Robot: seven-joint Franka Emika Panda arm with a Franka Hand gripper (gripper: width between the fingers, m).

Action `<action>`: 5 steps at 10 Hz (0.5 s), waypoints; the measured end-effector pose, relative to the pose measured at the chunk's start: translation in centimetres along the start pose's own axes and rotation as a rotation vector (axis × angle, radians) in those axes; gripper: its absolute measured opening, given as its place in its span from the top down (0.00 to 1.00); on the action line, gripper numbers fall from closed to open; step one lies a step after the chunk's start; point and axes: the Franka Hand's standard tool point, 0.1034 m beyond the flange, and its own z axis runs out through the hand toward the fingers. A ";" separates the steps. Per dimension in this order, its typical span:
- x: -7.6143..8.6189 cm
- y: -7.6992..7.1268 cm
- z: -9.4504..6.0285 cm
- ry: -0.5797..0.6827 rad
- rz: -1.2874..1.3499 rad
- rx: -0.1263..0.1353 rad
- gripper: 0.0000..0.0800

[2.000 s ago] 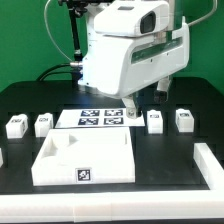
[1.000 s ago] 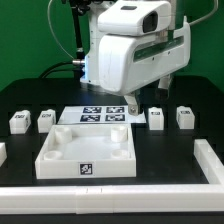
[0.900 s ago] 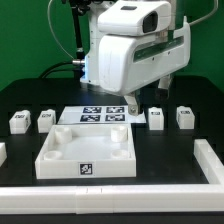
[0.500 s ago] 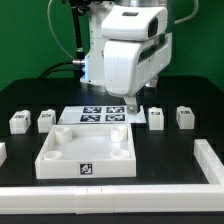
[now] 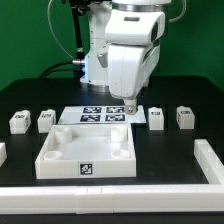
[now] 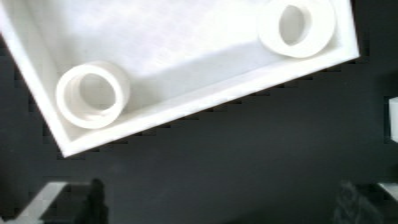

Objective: Assemble one leg

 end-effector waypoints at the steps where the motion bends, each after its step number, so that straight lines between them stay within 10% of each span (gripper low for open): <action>1: -0.1 -0.1 0.1 -0.001 -0.003 0.001 0.19; 5: -5.4 -2.3 2.3 -0.009 -0.344 0.004 0.19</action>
Offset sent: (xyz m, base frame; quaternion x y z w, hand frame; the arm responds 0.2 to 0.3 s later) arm -0.0408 -0.0365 -0.0094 0.0021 -0.0282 -0.1718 0.9847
